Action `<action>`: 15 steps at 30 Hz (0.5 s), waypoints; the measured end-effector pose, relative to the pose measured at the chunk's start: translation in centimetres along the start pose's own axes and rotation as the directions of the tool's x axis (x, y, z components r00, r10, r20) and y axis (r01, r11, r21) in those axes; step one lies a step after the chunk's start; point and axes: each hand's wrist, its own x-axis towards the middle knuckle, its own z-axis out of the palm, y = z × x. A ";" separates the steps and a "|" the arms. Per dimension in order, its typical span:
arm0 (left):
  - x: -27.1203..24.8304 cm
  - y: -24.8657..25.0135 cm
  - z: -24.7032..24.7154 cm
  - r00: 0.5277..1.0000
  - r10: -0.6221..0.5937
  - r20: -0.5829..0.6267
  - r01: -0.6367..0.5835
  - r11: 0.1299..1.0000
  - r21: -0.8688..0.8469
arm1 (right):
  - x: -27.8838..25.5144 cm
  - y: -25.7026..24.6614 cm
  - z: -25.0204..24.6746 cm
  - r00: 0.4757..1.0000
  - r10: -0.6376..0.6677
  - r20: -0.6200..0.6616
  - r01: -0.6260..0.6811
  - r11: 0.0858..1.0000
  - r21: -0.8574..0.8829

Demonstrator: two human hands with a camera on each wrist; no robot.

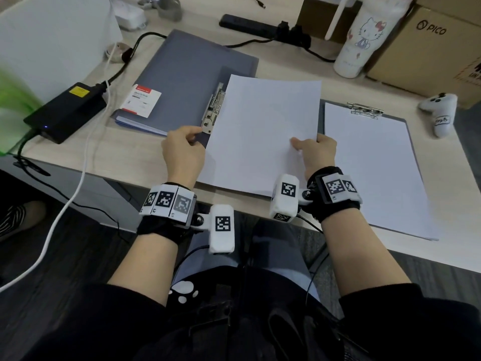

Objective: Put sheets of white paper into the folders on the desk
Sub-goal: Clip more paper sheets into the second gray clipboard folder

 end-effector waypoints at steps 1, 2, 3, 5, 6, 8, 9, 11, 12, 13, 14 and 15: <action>0.0 -0.1 0.0 1.000 -0.001 0.001 0.001 1.000 0.009 | 0.0 0.0 0.1 1.000 -0.006 -0.002 0.006 1.000 -0.012; 0.0 -0.2 -0.1 1.000 -0.003 -0.002 0.003 1.000 0.019 | 0.1 -0.1 0.2 1.000 -0.010 0.005 0.010 1.000 -0.019; 0.0 -0.3 -0.1 1.000 -0.006 -0.005 0.006 1.000 0.026 | 0.1 -0.1 0.3 1.000 -0.017 0.009 0.017 0.999 -0.030; 0.1 -0.6 -0.2 1.000 -0.008 -0.003 0.008 1.000 0.019 | 0.0 -0.2 0.7 0.999 -0.034 0.012 0.035 0.997 -0.075; 0.1 -0.8 -0.3 1.000 -0.006 0.004 0.006 1.000 0.004 | 0.1 -0.2 0.9 0.999 -0.039 0.011 0.040 0.995 -0.093; 0.2 -1.1 -0.5 1.000 -0.002 0.021 0.002 0.999 -0.037 | 0.2 -0.2 1.3 0.999 -0.048 -0.002 0.047 0.991 -0.124; 0.3 -1.3 -0.5 1.000 -0.001 0.029 0.003 0.998 -0.060 | 0.2 -0.2 1.4 0.998 -0.054 -0.010 0.052 0.988 -0.145; 0.4 -1.6 -0.6 0.999 0.000 0.041 0.005 0.995 -0.100 | 0.2 -0.4 1.5 0.998 -0.061 -0.010 0.059 0.984 -0.167; 0.4 -1.8 -0.6 0.999 0.004 0.046 0.001 0.994 -0.108 | 0.2 -0.4 1.5 0.998 -0.064 -0.010 0.061 0.983 -0.174; 0.4 -1.8 -0.6 0.999 0.010 0.051 -0.004 0.994 -0.109 | 0.2 -0.4 1.5 0.997 -0.075 -0.013 0.072 0.980 -0.185; 0.4 -1.9 -0.6 0.998 0.013 0.057 -0.006 0.994 -0.108 | 0.2 -0.4 1.5 0.996 -0.084 -0.015 0.080 0.977 -0.197; 0.4 -1.9 -0.6 0.998 0.012 0.061 -0.005 0.994 -0.110 | 0.2 -0.4 1.5 0.995 -0.093 -0.019 0.087 0.973 -0.215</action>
